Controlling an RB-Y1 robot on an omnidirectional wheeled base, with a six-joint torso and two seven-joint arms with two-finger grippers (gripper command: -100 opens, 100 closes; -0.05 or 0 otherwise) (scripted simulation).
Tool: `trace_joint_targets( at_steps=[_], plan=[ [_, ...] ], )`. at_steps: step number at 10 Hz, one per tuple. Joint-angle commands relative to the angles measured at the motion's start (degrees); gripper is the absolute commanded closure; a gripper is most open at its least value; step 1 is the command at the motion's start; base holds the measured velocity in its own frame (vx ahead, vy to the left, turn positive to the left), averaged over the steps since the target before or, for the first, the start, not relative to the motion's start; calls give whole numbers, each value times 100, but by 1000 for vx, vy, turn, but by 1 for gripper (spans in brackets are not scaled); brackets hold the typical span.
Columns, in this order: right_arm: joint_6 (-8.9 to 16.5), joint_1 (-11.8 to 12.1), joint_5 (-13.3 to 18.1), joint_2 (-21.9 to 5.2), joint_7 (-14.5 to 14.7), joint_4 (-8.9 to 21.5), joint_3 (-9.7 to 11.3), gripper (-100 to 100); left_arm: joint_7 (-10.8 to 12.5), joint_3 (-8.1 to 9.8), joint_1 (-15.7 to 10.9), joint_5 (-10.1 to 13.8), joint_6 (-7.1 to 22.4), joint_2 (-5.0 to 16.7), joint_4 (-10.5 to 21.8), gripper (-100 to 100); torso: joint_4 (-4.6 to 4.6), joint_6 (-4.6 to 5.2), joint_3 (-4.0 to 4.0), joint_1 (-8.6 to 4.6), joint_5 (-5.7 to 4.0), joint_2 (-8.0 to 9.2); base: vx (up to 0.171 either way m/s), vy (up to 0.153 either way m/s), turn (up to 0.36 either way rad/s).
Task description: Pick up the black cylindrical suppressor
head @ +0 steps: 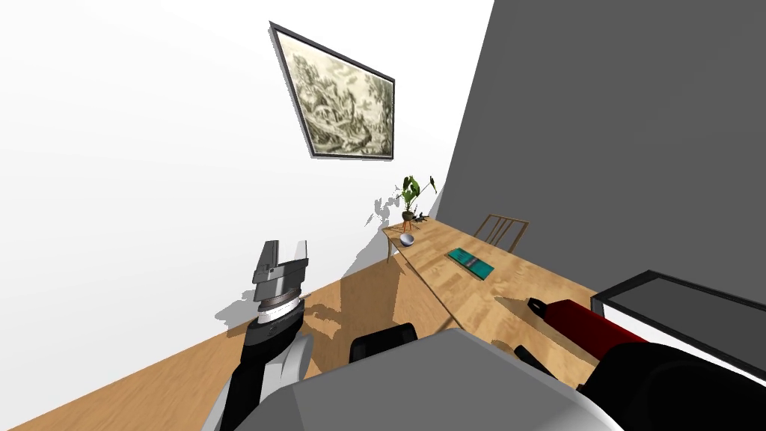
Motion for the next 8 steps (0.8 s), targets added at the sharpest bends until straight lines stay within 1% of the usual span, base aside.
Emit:
trace_joint_targets(
  at_steps=[1, 2, 3, 4, 5, 6, 7, 8],
  plan=[
    [79, 146, -286, 15, 286, -26, -2, 100, 0, 0, 0, 0, 0, 0, 0, 0, 0, 0, 0, 0, 0, 0, 100, -17, -24],
    [79, 146, -439, 15, 486, -26, -2, 100, 0, 0, 0, 0, 0, 0, 0, 0, 0, -4, -4, 0, 1, -6, 45, -14, -11],
    [79, 146, -439, 15, 565, -26, -2, 100, 0, 0, -1, 0, 0, 0, 0, 0, 2, -9, 1, 0, 2, 3, 8, -9, 10],
    [245, 426, -707, 88, 787, -63, -36, 100, 0, 0, -1, 0, 0, 0, 0, 0, 4, -9, 8, 3, 3, 15, 90, -13, 4],
    [245, 454, -943, 88, 1043, -63, -36, 100, 0, 0, 0, 0, 0, 0, 0, 0, 0, 0, 0, 4, 6, 0, 96, -27, -32],
    [245, 454, -1031, 88, 1192, -63, -36, 100, 0, 0, 0, 0, 0, 0, 0, 0, -1, -5, -4, 3, 6, -5, 42, -18, -5],
    [245, 454, -1031, 88, 1228, -63, -36, 100, 0, 0, -1, 0, 0, 0, 0, 0, 2, -10, 2, 4, 6, 4, 10, -3, 9],
    [410, 739, -1295, 161, 1447, -100, -70, 100, 0, 0, -1, 0, 0, 0, 0, 0, 4, -12, 8, 9, 7, 14, 77, -9, -1]
  ],
)
